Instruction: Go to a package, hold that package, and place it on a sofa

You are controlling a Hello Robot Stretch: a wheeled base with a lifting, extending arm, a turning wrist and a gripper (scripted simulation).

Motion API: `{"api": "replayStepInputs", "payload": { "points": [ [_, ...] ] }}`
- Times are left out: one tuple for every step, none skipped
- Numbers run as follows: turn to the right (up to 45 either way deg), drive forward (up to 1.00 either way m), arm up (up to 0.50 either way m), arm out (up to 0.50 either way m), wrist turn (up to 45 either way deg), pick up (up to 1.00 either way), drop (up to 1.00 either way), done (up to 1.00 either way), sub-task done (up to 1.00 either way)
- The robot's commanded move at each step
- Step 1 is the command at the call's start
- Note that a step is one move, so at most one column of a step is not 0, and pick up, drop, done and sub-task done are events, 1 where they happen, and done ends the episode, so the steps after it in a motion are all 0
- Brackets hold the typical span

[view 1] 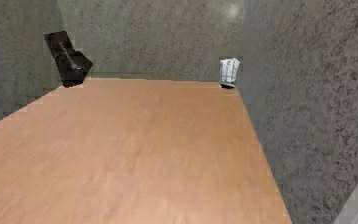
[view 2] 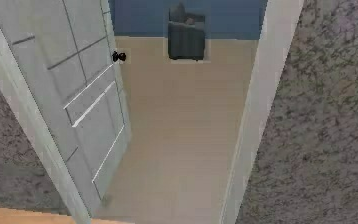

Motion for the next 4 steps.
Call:
{"api": "replayStepInputs", "payload": {
  "points": [
    [45.0,0.00,0.00,0.00,0.0,0.00,0.00,0.00,0.00],
    [42.0,0.00,0.00,0.00,0.0,0.00,0.00,0.00,0.00],
    [0.0,1.00,0.00,0.00,0.0,0.00,0.00,0.00,0.00],
    [9.0,0.00,0.00,0.00,0.0,0.00,0.00,0.00,0.00]
  ]
}}
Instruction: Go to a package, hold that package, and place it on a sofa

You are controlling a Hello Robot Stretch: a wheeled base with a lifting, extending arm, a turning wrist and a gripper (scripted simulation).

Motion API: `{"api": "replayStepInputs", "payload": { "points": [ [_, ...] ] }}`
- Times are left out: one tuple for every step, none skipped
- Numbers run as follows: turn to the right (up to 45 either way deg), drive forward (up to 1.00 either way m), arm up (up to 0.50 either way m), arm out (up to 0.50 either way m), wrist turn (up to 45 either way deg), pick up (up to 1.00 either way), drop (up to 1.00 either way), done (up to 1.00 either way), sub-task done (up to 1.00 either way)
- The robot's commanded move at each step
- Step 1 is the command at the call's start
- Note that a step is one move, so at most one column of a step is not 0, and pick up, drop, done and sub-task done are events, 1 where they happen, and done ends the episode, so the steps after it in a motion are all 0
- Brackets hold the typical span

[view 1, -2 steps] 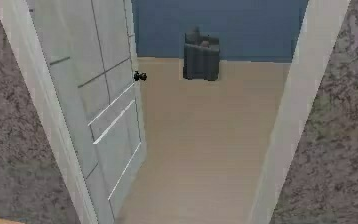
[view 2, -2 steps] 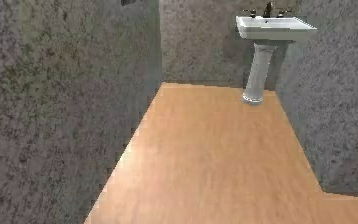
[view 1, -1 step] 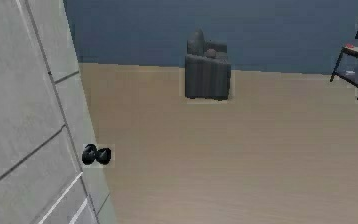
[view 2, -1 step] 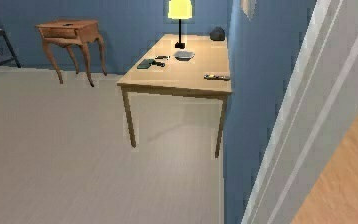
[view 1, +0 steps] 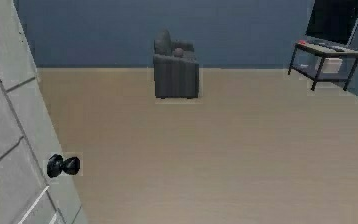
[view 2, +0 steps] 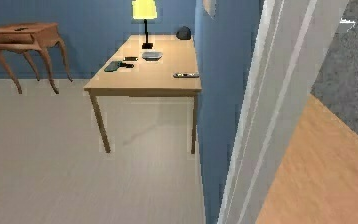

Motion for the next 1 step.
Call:
{"api": "replayStepInputs", "payload": {
  "points": [
    [0.0,0.30,0.00,0.00,0.0,0.00,0.00,0.00,0.00]
  ]
}}
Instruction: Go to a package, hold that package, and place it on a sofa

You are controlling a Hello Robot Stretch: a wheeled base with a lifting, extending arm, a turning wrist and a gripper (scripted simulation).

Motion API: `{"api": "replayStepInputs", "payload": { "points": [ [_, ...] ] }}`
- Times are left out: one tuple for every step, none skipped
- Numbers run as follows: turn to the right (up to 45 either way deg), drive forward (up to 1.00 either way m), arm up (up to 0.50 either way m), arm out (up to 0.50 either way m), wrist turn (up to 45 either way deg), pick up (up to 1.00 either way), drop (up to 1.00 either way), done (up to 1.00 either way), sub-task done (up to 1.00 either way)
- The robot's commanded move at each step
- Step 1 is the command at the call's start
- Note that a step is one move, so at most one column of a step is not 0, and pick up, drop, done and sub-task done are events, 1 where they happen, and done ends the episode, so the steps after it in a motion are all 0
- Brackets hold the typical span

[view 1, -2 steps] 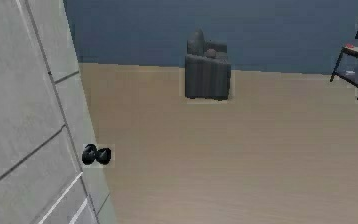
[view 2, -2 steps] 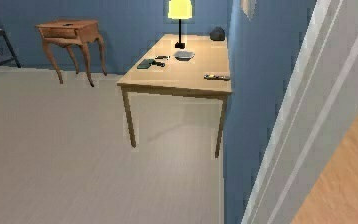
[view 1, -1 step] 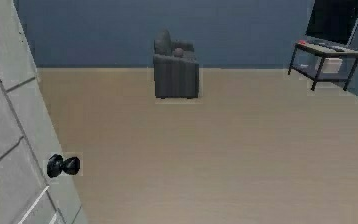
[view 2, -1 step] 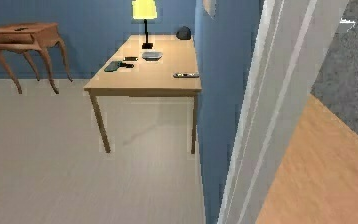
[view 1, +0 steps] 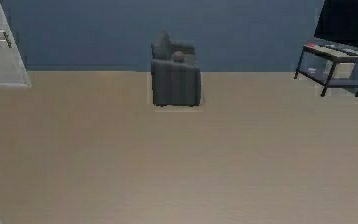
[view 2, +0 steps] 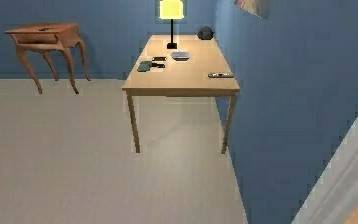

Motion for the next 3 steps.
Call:
{"api": "replayStepInputs", "payload": {
  "points": [
    [-15.0,0.00,0.00,0.00,0.0,0.00,0.00,0.00,0.00],
    [0.0,0.75,0.00,0.00,0.0,0.00,0.00,0.00,0.00],
    [-39.0,0.00,0.00,0.00,0.0,0.00,0.00,0.00,0.00]
  ]
}}
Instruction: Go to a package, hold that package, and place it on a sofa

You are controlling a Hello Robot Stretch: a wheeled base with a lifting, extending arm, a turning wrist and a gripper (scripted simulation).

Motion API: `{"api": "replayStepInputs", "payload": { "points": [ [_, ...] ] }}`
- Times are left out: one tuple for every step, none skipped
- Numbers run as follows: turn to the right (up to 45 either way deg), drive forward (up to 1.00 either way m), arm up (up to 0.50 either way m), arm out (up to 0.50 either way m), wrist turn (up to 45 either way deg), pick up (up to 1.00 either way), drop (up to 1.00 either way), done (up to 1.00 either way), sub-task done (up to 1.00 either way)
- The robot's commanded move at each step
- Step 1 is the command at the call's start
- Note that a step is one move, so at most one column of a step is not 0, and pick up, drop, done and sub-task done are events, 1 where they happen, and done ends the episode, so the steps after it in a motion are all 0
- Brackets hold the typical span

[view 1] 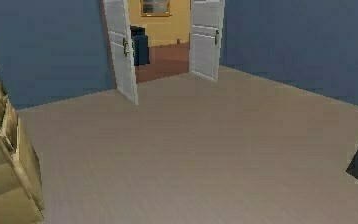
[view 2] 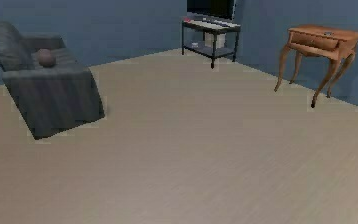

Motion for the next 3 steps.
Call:
{"api": "replayStepInputs", "payload": {
  "points": [
    [0.0,1.00,0.00,0.00,0.0,0.00,0.00,0.00,0.00],
    [-3.0,0.00,0.00,0.00,0.0,0.00,0.00,0.00,0.00],
    [0.0,1.00,0.00,0.00,0.0,0.00,0.00,0.00,0.00]
  ]
}}
